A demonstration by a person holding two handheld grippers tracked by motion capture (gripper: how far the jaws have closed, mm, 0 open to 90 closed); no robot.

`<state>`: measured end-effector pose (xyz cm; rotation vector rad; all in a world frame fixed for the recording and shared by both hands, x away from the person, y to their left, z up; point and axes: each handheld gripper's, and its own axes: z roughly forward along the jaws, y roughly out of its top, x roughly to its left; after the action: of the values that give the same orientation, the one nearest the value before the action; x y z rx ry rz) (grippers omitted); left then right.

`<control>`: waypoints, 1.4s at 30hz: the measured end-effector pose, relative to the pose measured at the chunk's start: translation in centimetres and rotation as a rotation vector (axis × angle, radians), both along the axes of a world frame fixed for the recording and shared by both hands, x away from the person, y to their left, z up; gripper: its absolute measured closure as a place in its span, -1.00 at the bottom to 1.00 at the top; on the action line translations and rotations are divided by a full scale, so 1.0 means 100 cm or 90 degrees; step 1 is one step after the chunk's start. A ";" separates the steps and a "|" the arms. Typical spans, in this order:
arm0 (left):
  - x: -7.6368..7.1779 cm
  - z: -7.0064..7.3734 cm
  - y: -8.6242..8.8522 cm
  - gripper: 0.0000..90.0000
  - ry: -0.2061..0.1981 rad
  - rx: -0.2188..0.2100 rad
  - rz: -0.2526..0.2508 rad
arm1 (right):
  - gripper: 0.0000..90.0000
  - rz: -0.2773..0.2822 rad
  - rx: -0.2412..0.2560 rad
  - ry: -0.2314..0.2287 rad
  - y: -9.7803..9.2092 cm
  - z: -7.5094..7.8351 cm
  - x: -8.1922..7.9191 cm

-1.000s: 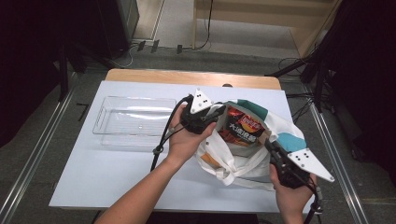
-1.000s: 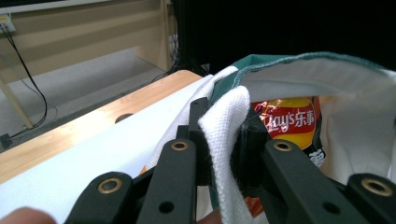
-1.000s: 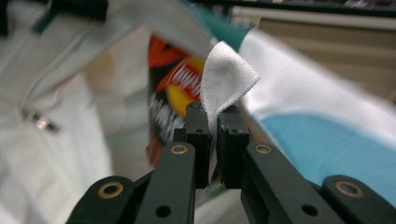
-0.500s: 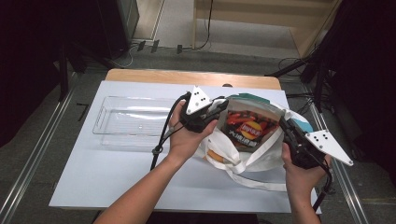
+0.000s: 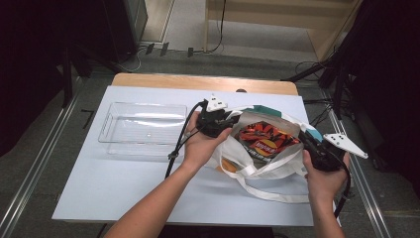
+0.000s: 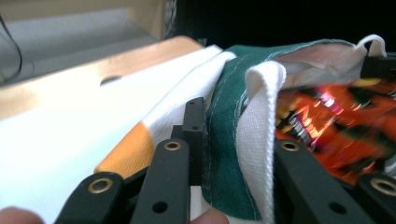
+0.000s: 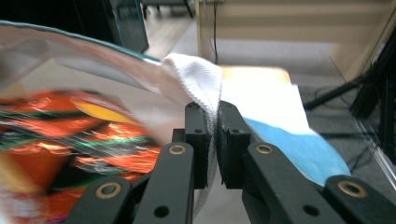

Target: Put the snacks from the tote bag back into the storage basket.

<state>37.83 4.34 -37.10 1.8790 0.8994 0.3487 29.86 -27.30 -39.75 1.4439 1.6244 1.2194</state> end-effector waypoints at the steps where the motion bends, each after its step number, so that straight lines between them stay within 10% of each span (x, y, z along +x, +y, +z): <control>1: 0.002 -0.005 -0.001 0.74 0.009 0.008 0.007 | 0.90 0.000 -0.002 0.007 0.000 -0.004 0.002; 9: 0.004 -0.041 -0.014 0.75 0.039 0.059 0.064 | 0.90 0.006 0.018 0.085 0.002 -0.045 0.027; 17: 0.013 -0.092 -0.018 0.68 0.102 0.050 0.114 | 0.68 0.030 0.031 0.160 0.003 -0.074 0.049; 21: 0.009 -0.091 -0.020 0.50 0.079 0.059 0.103 | 0.14 0.056 0.058 0.116 0.000 -0.057 0.032; 25: 0.007 -0.085 -0.012 0.28 0.084 0.023 0.102 | 0.10 0.058 0.084 0.067 -0.007 -0.041 0.007; 33: -0.026 -0.065 0.002 0.07 0.017 -0.002 0.085 | 0.22 0.053 0.079 0.027 0.001 -0.034 -0.051; 42: -0.072 -0.052 0.022 0.36 -0.045 -0.015 0.060 | 0.64 0.125 0.083 0.048 0.031 -0.043 -0.059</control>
<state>30.61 6.53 -42.27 1.7958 0.9420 0.4575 23.94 -24.22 -44.10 1.4508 1.8004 1.4185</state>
